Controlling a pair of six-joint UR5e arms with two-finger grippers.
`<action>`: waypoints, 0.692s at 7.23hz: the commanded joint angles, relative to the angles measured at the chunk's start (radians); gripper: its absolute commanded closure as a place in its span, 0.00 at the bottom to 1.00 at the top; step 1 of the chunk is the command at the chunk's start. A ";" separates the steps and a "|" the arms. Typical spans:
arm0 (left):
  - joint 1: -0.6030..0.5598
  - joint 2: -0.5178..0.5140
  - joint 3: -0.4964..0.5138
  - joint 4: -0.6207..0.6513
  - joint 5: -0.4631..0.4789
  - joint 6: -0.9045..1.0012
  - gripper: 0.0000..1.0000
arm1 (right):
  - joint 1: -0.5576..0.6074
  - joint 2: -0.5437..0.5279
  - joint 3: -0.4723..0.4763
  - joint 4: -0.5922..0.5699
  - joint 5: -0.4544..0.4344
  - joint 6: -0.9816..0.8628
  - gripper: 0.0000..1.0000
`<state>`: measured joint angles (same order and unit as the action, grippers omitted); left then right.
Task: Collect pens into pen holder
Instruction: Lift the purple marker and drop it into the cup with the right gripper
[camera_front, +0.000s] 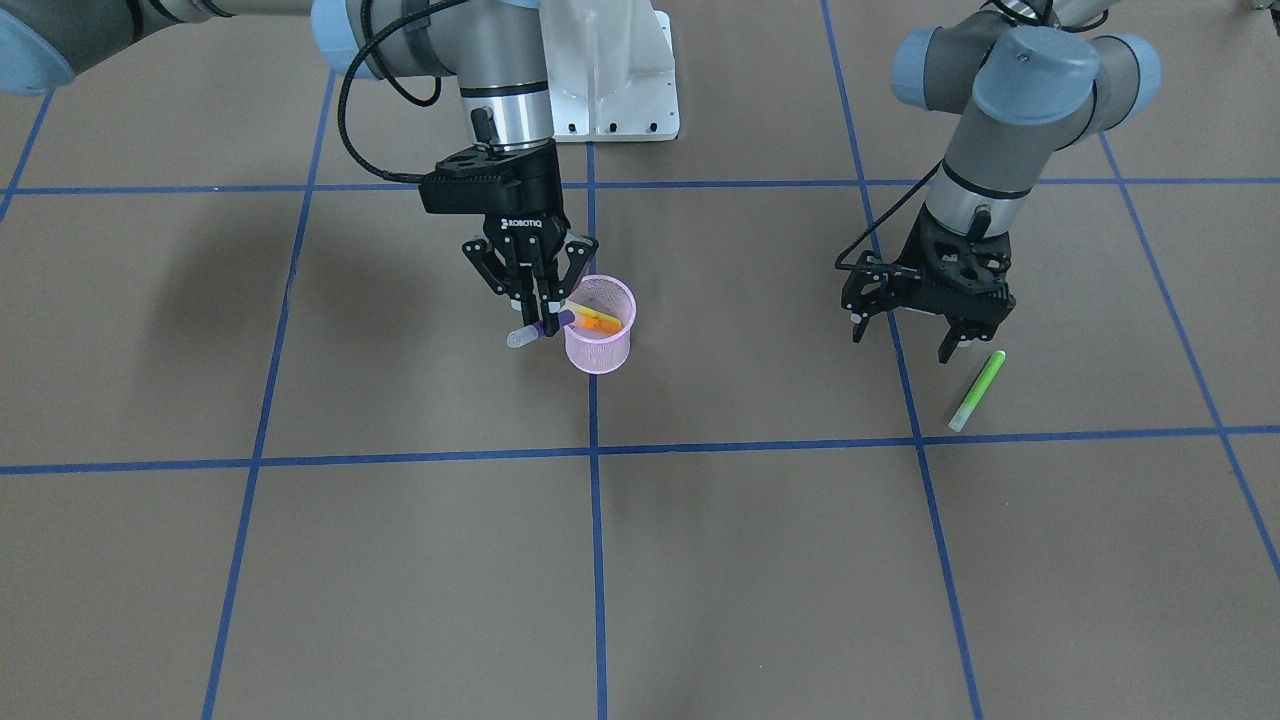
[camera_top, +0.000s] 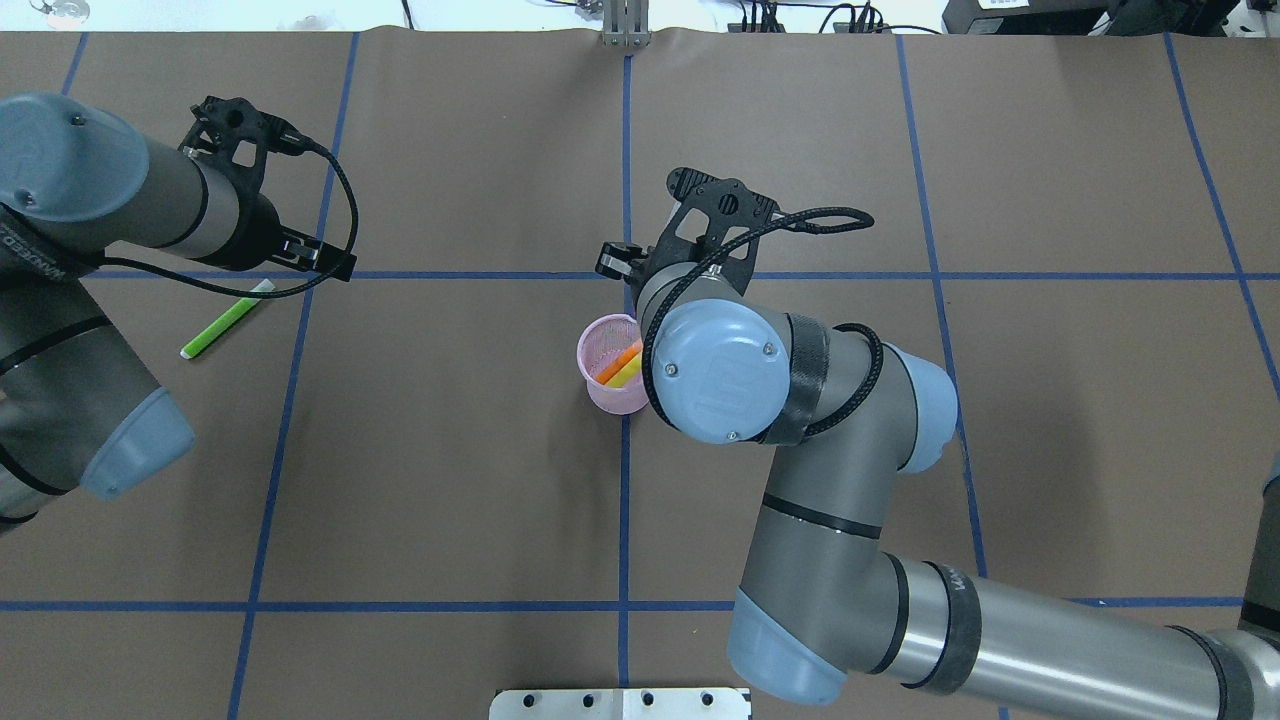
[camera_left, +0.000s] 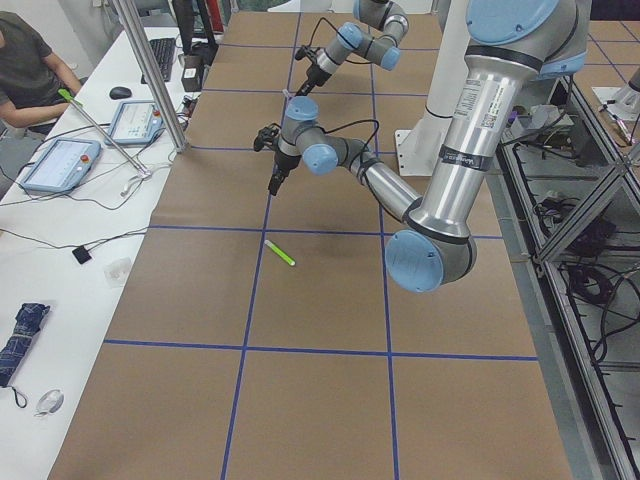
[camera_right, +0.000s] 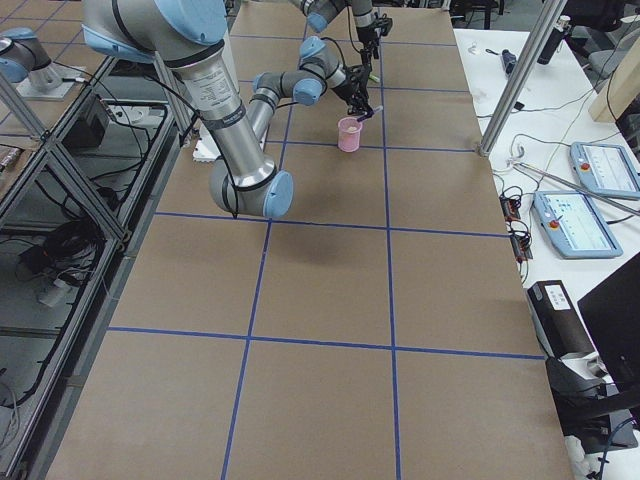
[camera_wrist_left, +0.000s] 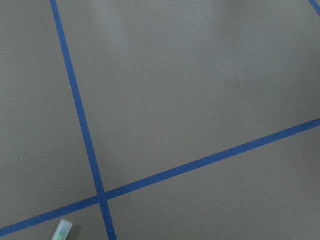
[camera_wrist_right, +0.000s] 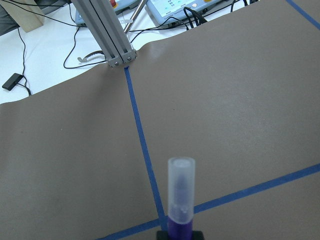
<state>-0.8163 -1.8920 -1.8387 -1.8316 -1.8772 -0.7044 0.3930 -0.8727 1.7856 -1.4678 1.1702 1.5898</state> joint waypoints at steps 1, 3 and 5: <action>-0.006 0.001 0.004 0.000 0.000 0.000 0.01 | -0.071 0.004 -0.014 0.000 -0.082 0.010 1.00; -0.007 0.001 0.010 0.000 0.000 0.000 0.01 | -0.075 0.006 -0.015 -0.003 -0.087 0.009 0.01; -0.068 0.029 0.036 0.014 -0.076 0.154 0.01 | -0.072 0.001 0.006 -0.002 -0.057 0.006 0.00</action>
<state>-0.8448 -1.8830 -1.8208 -1.8261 -1.8982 -0.6506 0.3192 -0.8687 1.7764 -1.4704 1.0932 1.5978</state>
